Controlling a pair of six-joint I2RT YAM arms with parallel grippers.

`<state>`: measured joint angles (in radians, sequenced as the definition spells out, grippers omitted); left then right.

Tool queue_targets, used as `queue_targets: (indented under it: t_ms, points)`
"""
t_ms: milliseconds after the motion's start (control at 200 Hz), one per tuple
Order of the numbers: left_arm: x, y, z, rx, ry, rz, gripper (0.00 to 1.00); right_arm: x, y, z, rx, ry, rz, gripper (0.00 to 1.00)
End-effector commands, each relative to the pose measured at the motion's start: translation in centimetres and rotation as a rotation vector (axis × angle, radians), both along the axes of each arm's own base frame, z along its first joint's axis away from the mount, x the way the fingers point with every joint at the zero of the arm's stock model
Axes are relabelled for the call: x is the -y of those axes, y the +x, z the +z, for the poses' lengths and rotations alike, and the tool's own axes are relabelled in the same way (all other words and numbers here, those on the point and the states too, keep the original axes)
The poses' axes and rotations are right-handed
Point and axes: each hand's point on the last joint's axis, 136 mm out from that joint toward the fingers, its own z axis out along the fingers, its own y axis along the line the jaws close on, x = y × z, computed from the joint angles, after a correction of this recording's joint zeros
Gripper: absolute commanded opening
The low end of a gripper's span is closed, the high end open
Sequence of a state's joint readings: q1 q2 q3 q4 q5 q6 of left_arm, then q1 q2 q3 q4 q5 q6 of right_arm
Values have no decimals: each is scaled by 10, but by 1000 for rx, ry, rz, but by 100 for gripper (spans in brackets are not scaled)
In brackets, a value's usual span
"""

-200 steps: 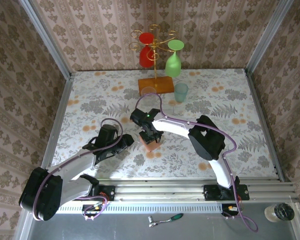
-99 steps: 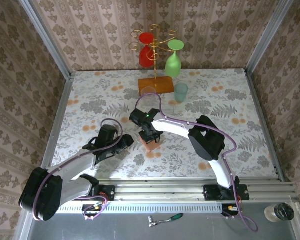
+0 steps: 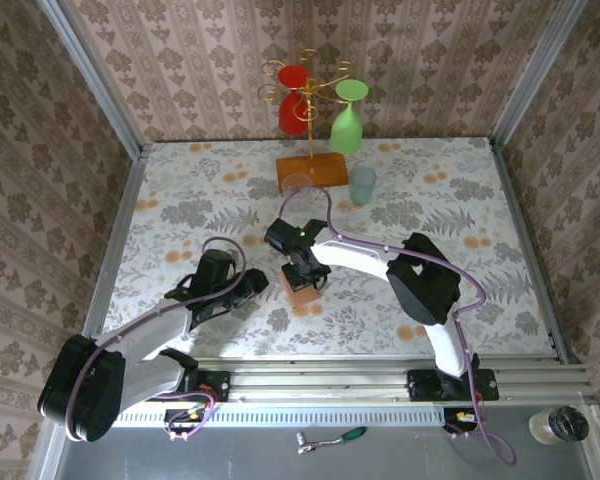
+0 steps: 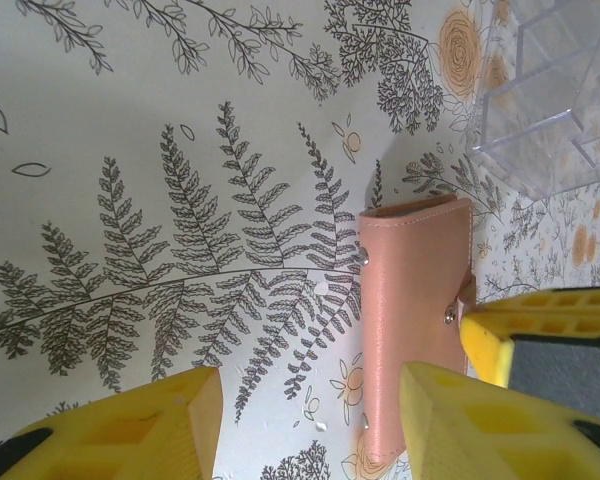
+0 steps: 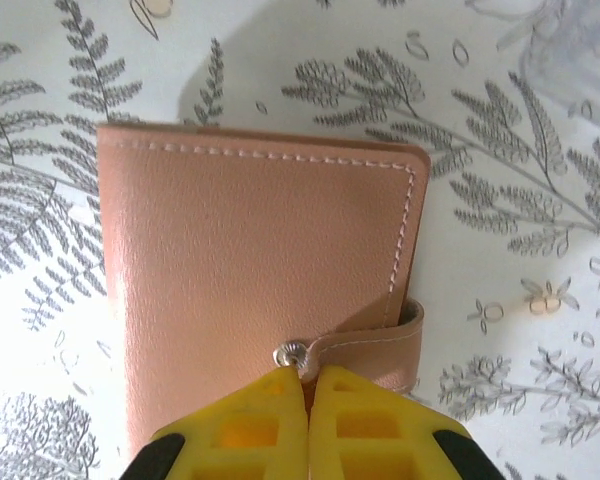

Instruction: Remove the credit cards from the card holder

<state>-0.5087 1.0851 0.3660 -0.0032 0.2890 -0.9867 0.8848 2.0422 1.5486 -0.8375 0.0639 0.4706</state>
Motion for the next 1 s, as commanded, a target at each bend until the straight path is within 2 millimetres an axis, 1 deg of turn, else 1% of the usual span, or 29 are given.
queue_targets:
  t_ms: [0,205,385,615,800,995]
  points:
    - [5,5,4,15,-14,-23,51,8,-19,12,-43,23,-55,6]
    - [15,10,3,-1,-21,-61,51,26,-32,12,-53,23,-99,6]
    - [23,16,6,-3,-20,-85,51,47,-33,16,-25,29,-157,7]
    - [30,22,2,-17,-16,-97,51,68,-27,8,-31,71,-219,8]
    - [33,22,2,-20,-15,-103,51,83,-22,-1,-42,86,-258,7]
    - [33,22,0,-22,-11,-101,52,92,-14,-7,-44,104,-278,8]
